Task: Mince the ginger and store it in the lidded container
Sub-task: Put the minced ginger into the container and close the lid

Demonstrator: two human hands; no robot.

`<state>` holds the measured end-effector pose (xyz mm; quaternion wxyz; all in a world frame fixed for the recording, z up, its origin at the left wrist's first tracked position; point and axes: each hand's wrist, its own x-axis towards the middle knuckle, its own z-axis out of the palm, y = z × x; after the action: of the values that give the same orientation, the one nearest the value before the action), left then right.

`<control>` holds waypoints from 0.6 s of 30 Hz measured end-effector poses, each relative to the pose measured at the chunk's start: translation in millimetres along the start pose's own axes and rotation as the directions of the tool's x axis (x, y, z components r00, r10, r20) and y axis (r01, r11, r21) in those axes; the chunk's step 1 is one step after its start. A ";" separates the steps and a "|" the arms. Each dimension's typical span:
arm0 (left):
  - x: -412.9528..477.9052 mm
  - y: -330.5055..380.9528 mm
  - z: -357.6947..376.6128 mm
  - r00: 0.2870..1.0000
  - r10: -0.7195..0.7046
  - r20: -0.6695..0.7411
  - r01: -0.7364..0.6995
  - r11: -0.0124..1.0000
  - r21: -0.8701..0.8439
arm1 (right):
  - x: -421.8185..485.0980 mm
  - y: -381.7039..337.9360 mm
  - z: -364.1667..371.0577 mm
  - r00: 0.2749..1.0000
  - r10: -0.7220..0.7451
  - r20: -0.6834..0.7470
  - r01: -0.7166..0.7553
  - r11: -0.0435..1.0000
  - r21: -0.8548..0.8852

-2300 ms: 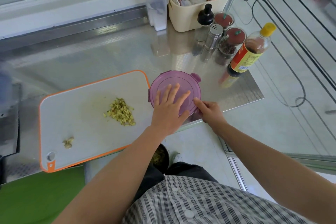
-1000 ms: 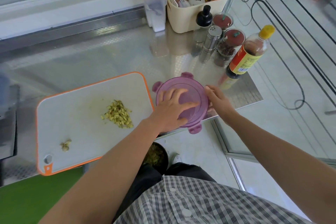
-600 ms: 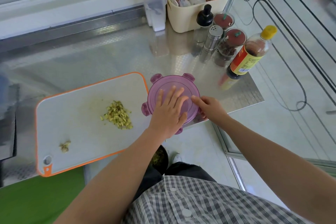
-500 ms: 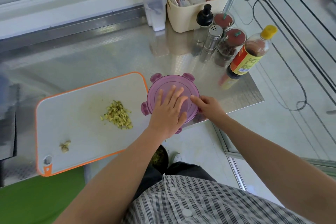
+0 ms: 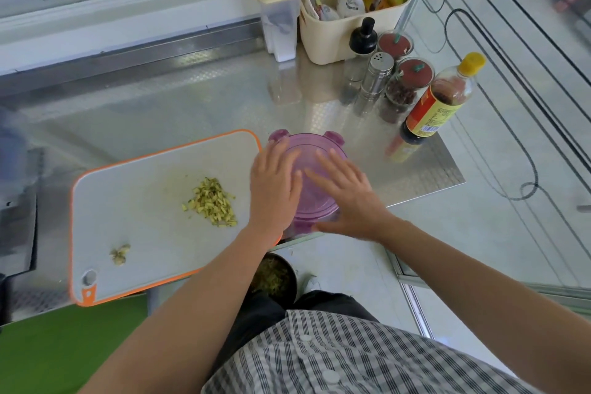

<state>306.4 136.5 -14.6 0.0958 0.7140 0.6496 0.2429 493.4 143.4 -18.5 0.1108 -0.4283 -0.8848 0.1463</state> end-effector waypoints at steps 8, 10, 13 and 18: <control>-15.8 -7.5 -17.0 0.475 -0.746 0.468 0.811 0.165 -0.561 | 1.3 -6.8 15.7 0.997 -0.049 -0.056 0.029 0.948 -0.316; -17.9 -1.2 -24.9 0.422 -0.701 0.574 0.777 -0.046 -0.628 | 5.0 -8.5 17.5 0.986 -0.077 -0.148 0.024 0.944 -0.330; -20.8 1.1 -33.5 0.446 -0.610 0.655 0.764 -0.123 -0.634 | 4.7 -10.5 17.2 0.982 -0.046 -0.185 -0.018 0.944 -0.329; -26.0 10.0 -36.7 0.438 -0.557 0.706 0.784 -0.147 -0.603 | 3.8 -17.2 11.4 0.969 -0.004 -0.248 -0.034 0.988 -0.149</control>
<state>297.0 103.2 15.8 0.6482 0.0947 0.6467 0.3908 475.0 134.4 -22.8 0.1864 -0.4572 -0.8693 0.0244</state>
